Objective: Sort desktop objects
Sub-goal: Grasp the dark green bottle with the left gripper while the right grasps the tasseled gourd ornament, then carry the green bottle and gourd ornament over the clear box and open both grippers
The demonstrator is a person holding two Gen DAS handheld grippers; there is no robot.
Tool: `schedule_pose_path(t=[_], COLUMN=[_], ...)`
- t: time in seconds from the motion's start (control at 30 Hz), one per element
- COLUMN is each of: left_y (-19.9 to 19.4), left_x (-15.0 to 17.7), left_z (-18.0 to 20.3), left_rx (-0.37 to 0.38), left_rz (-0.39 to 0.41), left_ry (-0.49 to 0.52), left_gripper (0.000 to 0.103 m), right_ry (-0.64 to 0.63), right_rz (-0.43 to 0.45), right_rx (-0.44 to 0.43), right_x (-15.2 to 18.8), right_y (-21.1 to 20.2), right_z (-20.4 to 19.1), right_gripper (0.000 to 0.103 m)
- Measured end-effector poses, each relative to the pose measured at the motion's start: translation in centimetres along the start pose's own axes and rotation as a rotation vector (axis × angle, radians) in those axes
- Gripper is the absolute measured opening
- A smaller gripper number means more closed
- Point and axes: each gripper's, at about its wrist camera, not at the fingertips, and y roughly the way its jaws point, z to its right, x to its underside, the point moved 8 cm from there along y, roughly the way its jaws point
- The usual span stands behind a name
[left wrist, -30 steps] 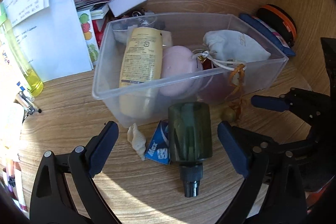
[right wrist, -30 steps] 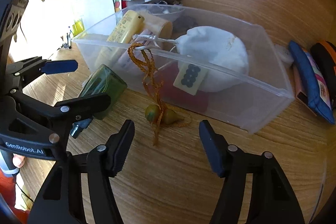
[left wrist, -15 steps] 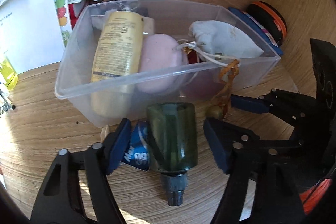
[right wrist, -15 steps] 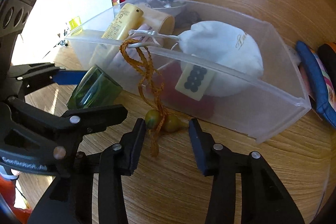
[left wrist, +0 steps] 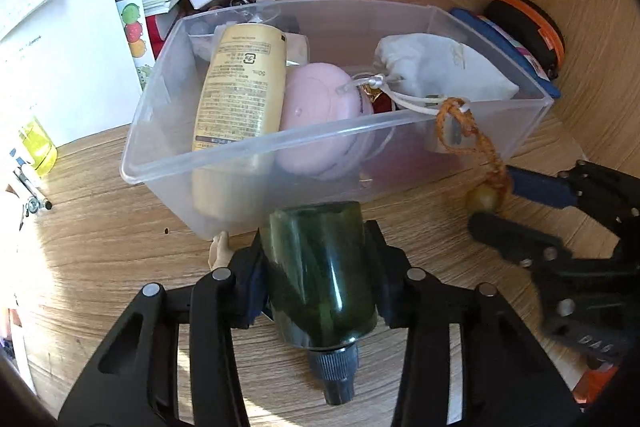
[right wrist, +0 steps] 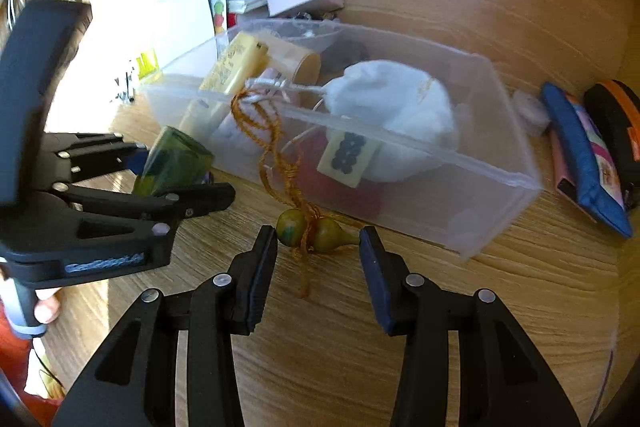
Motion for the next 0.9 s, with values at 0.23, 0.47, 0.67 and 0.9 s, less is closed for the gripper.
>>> schedule_pose_path(t=[0.23, 0.47, 0.67, 0.9], left_y=[-2.5, -5.1, -7.2, -9.2], left_x=[0.2, 0.1, -0.2, -1.7], left_z=[-0.2, -0.8, -1.5, -2.4], left_rx=[0.058, 0.078, 0.067, 0.06], left_rz=[0.037, 0.082, 0.126, 0.177], left_ry=[-0.034, -0.065, -0.07, -0.074], left_gripper=[0.042, 0.041, 0.041, 0.041], right_ry=[0.026, 0.037, 0.054, 0.06], right_rz=[0.048, 0.098, 0.116, 0.139], right_rx=[-0.009, -0.034, -0.061, -0.079], right_x=[-1.0, -2.3, -3.2, -4.6], right_y=[-2.3, -4.2, -4.5, -5.0], right_z=[0.6, 0.2, -0.2, -0.1], right_gripper=[0.039, 0.039, 0.039, 0.039])
